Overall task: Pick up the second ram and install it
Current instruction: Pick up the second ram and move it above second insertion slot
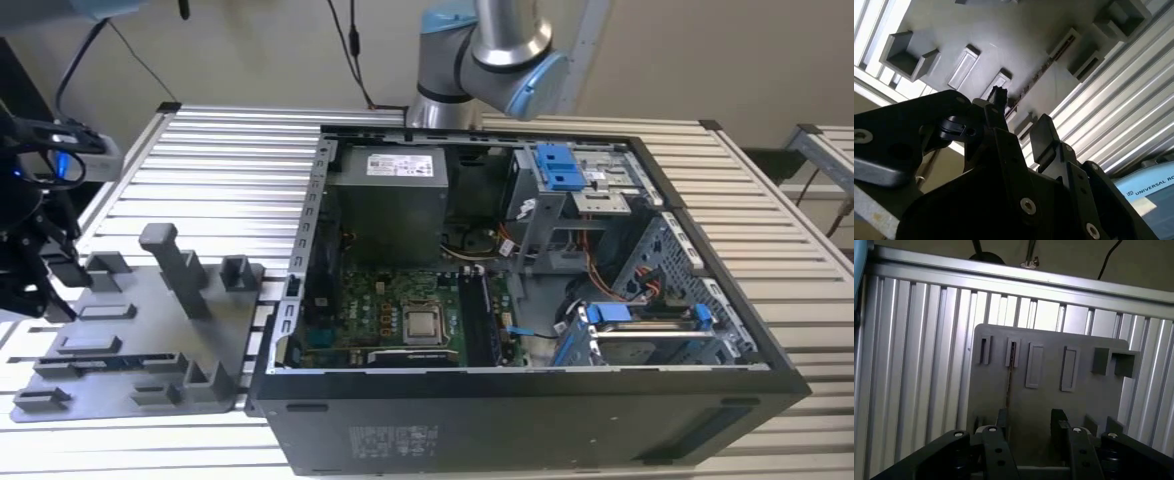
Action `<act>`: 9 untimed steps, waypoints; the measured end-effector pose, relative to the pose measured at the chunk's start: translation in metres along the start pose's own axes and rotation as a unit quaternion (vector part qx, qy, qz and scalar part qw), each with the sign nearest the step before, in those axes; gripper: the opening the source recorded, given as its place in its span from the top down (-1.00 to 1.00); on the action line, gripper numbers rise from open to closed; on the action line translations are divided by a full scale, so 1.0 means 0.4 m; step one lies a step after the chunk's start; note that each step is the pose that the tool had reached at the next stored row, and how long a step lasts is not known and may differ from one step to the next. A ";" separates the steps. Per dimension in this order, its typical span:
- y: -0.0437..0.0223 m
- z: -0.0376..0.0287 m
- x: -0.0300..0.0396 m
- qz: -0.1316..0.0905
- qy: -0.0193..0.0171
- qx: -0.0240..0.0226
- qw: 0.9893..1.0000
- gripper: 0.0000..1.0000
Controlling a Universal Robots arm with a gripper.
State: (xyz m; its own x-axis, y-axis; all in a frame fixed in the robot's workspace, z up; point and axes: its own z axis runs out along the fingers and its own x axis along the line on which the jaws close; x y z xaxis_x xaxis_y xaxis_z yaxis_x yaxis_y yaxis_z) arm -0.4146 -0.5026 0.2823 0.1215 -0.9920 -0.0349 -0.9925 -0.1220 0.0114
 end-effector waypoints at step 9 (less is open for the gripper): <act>0.003 0.026 0.001 0.007 0.001 0.001 1.000 0.04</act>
State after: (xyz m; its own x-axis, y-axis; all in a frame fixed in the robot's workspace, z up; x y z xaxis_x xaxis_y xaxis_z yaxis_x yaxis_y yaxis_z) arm -0.4160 -0.5027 0.2719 0.1086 -0.9936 -0.0327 -0.9940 -0.1089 0.0095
